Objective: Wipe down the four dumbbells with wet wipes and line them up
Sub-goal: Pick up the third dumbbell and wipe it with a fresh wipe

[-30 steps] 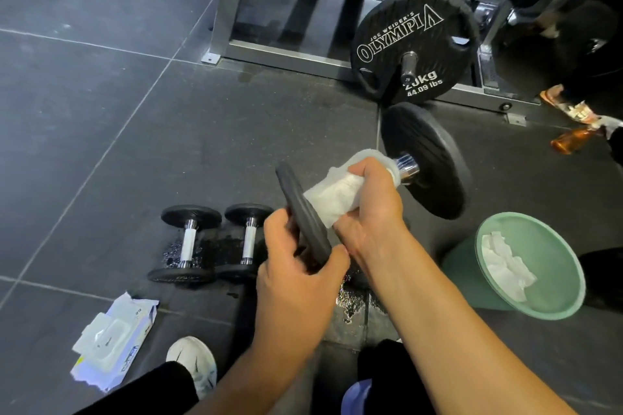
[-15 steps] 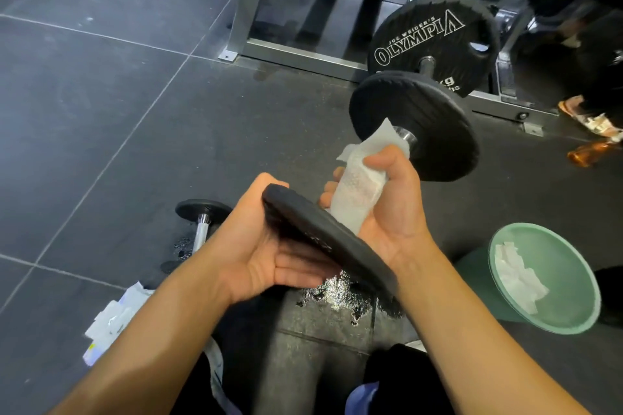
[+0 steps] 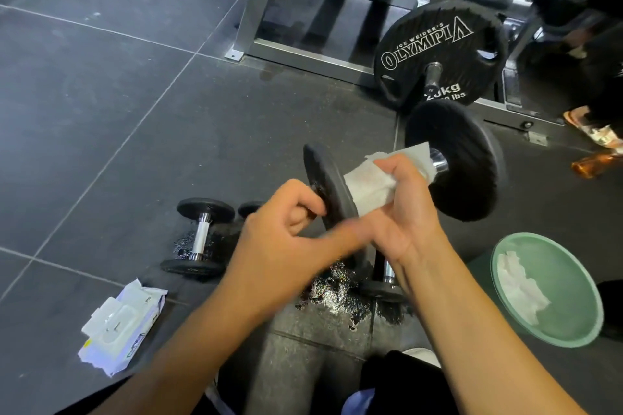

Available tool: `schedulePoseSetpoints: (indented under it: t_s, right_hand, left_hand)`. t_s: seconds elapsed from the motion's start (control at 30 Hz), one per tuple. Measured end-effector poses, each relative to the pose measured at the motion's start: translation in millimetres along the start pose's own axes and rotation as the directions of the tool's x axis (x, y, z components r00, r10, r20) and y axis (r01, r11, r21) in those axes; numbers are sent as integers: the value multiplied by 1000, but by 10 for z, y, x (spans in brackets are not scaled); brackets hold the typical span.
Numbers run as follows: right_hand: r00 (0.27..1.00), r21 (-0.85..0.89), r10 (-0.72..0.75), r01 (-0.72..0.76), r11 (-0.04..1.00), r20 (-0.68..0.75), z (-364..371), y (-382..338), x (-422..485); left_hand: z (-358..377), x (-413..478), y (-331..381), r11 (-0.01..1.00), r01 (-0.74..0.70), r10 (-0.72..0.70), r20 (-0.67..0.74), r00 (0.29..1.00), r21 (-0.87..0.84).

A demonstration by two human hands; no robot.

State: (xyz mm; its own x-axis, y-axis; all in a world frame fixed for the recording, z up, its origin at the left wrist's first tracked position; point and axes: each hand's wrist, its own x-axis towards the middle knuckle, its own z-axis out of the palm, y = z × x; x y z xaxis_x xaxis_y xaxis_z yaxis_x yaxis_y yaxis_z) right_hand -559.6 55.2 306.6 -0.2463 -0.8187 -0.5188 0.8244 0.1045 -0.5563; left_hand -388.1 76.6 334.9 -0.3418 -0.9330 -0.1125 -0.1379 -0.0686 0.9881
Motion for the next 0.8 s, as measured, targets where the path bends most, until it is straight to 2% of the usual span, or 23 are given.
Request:
schedulePoseSetpoints:
  t_s: [0.03, 0.1, 0.17, 0.2, 0.23, 0.3, 0.37, 0.4, 0.43, 0.5, 0.53, 0.57, 0.6, 0.63, 0.67, 0.7, 0.73, 0.77, 0.8]
  right_hand:
    - [999, 23, -20, 20, 1000, 25, 1, -27, -11]
    - [996, 58, -32, 27, 998, 82, 15, -85, -50]
    - [990, 90, -36, 24, 996, 136, 43, -118, -108]
    - [985, 112, -26, 7, 994, 171, 67, -116, -148]
    - [978, 143, -11, -20, 990, 207, 96, -98, -190]
    - [975, 168, 7, -45, 985, 223, 126, -46, -243]
    - [976, 127, 25, -53, 990, 214, 140, -9, -265]
    - [974, 115, 25, -52, 992, 223, 159, -1, -278]
    - [970, 111, 28, -56, 992, 243, 159, 3, -280]
    - [967, 60, 33, -49, 997, 252, 159, 22, -250]
    - [966, 40, 58, -70, 997, 250, 151, 41, -225]
    - [962, 46, 101, -116, 992, 254, 124, 56, -178]
    - [962, 12, 166, -172, 985, 216, 111, 63, -164]
    - [964, -6, 207, -208, 978, 168, 123, 72, -193]
    - [956, 15, 230, -237, 971, 184, 144, 79, -207]
    - [954, 43, 219, -232, 972, 205, 120, 78, -202]
    - [960, 62, 177, -195, 979, 215, 94, 80, -197]
    - [969, 84, 129, -150, 985, 211, 111, 70, -221]
    - [973, 91, 90, -111, 990, 211, 148, 52, -252]
  left_hand:
    - [-41, 66, 27, 975, 120, -127, -25, 992, -188]
    - [-143, 235, 5, 776, 384, -431, 24, 902, -501]
    - [-193, 357, -49, 537, 626, -609, 254, 752, -566]
    - [-187, 372, -66, 431, 713, -604, 410, 683, -553]
    - [-168, 372, -66, 373, 767, -558, 535, 634, -521]
    - [-120, 357, -16, 408, 784, -462, 634, 620, -468]
    - [-72, 344, 88, 476, 758, -442, 624, 644, -445]
    - [-35, 342, 122, 507, 725, -441, 582, 683, -467]
    - [-7, 343, 129, 578, 644, -405, 509, 760, -502]
    - [36, 302, 134, 807, 329, -206, 288, 935, -490]
    - [22, 273, 137, 923, 72, 3, 194, 981, -378]
    - [5, 262, 137, 968, -167, 199, 170, 965, -187]
    - [-35, 263, 54, 928, -372, 370, 182, 911, -24]
    - [-44, 303, 35, 817, -559, 518, 244, 820, 141]
    - [-60, 323, 12, 727, -647, 589, 278, 759, 229]
    - [-50, 353, 31, 765, -612, 570, 232, 788, 198]
    - [-25, 389, 42, 889, -458, 454, 109, 884, 13]
    - [2, 397, 74, 941, -263, 267, -10, 964, -213]
    - [33, 393, 92, 923, -86, 69, -56, 996, -376]
